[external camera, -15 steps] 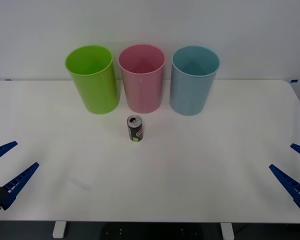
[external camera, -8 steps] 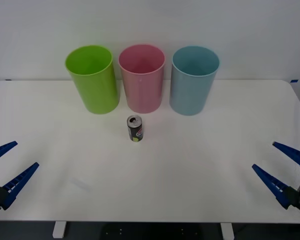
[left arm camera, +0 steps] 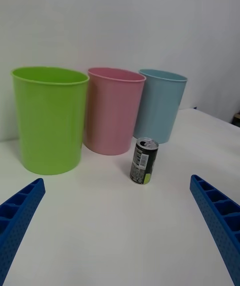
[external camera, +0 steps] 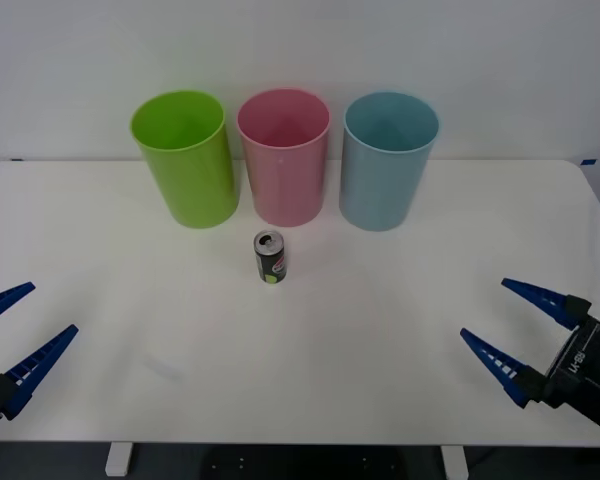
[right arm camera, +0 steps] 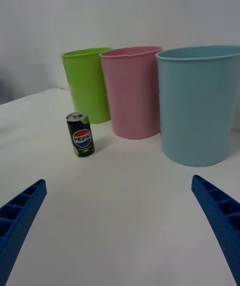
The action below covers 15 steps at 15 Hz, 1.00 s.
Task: Grasp the object on the table and drop it into the matching bin: aluminum can to the light blue bin, PET bottle to the pink bin.
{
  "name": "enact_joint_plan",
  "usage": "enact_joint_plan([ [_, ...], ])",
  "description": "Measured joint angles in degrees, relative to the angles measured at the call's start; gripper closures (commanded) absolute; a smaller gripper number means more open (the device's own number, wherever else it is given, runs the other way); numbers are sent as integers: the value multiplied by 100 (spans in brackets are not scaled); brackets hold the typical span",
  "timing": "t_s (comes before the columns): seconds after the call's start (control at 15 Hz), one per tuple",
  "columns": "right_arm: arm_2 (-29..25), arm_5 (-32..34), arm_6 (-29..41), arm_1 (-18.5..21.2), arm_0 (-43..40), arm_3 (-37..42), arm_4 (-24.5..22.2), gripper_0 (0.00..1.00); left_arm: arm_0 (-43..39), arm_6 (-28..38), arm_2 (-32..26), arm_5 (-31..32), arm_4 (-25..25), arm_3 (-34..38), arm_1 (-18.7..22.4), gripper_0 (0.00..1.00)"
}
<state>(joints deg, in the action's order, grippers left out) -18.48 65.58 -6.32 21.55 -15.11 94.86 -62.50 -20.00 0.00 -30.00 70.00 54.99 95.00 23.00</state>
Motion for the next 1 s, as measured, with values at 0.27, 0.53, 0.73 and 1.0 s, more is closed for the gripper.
enact_joint_plan([
  [0.27, 488, -615, -648, 2, 98, 0, -70, 0, 0, 0, 0, 0, 0, 0, 0, 0],
  [0.53, 1172, -1460, -830, 2, 262, -2, -70, 0, 0, 0, 0, 0, 0, 0, 0, 0],
  [0.73, 1779, -2243, -883, 6, 464, -1, -70, 0, 0, 0, 0, 0, 0, 0, 0, 0],
  [1.0, 2480, -3056, -895, 7, 715, -2, -72, 0, 0, 0, 0, 0, 0, 0, 0, 0],
])
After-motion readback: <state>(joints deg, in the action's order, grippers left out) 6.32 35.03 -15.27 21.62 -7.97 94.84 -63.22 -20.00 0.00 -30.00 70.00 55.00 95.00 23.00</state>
